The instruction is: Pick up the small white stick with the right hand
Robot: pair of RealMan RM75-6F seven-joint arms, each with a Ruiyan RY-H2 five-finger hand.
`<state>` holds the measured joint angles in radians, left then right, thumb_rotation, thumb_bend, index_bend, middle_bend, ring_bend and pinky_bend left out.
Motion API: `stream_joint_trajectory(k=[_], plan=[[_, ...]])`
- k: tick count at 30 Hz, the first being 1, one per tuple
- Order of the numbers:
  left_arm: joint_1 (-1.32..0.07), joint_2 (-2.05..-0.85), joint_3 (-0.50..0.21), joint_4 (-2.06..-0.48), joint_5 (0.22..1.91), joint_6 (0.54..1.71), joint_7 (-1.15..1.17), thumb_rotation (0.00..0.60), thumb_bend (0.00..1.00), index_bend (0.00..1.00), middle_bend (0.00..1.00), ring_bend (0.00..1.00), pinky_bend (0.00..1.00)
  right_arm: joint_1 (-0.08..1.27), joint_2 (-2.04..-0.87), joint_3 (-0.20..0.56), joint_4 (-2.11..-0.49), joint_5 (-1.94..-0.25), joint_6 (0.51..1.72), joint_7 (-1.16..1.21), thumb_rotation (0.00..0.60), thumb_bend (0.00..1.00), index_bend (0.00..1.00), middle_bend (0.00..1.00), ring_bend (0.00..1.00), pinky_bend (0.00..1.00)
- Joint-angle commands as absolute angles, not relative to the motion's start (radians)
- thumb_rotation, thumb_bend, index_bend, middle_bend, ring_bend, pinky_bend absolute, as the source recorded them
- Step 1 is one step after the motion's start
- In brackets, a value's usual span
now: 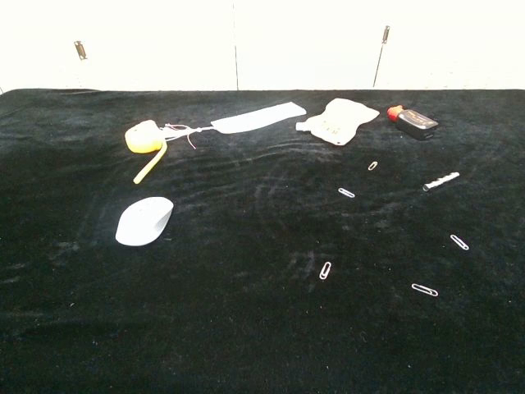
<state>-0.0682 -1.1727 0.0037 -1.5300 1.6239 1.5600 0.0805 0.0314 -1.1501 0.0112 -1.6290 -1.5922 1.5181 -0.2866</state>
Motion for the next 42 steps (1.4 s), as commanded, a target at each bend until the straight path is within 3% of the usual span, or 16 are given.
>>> stream_joint_trajectory(k=[1, 13, 16, 20, 24, 32, 42], plan=[[-0.068, -1.173, 0.003, -1.531, 1.623, 1.56, 0.08, 0.6, 0.37, 0.0, 0.0, 0.0, 0.0, 0.032, -1.15, 0.011, -1.629, -1.591, 1.516, -0.287, 0.6, 0.41, 0.0, 0.0, 0.0, 0.0], [-0.074, -1.169, 0.001, -1.53, 1.611, 1.545, 0.068, 0.6, 0.37, 0.0, 0.0, 0.0, 0.0, 0.07, -1.141, 0.046, -1.614, -1.562, 1.476, -0.263, 0.6, 0.41, 0.0, 0.0, 0.0, 0.0], [-0.08, -1.169, -0.002, -1.531, 1.603, 1.532, 0.071, 0.6, 0.37, 0.0, 0.0, 0.0, 0.0, 0.12, -1.115, 0.075, -1.619, -1.53, 1.407, -0.282, 0.6, 0.41, 0.01, 0.0, 0.0, 0.0], [-0.085, -1.17, -0.006, -1.534, 1.593, 1.522, 0.075, 0.6, 0.37, 0.0, 0.0, 0.0, 0.0, 0.199, -1.086, 0.126, -1.631, -1.467, 1.3, -0.299, 0.6, 0.41, 0.11, 0.0, 0.0, 0.0], [-0.084, -1.169, -0.006, -1.535, 1.592, 1.523, 0.074, 0.6, 0.37, 0.0, 0.0, 0.0, 0.0, 0.291, -1.091, 0.175, -1.586, -1.393, 1.17, -0.268, 0.6, 0.41, 0.16, 0.0, 0.0, 0.0], [-0.081, -1.161, -0.005, -1.534, 1.593, 1.531, 0.052, 0.6, 0.37, 0.0, 0.0, 0.0, 0.0, 0.435, -1.211, 0.219, -1.421, -1.291, 0.984, -0.182, 0.6, 0.41, 0.32, 0.0, 0.0, 0.0], [-0.081, -1.152, -0.006, -1.53, 1.589, 1.53, 0.024, 0.6, 0.37, 0.0, 0.0, 0.0, 0.0, 0.526, -1.404, 0.183, -1.143, -1.324, 0.921, -0.11, 0.6, 0.41, 0.4, 0.0, 0.0, 0.0]])
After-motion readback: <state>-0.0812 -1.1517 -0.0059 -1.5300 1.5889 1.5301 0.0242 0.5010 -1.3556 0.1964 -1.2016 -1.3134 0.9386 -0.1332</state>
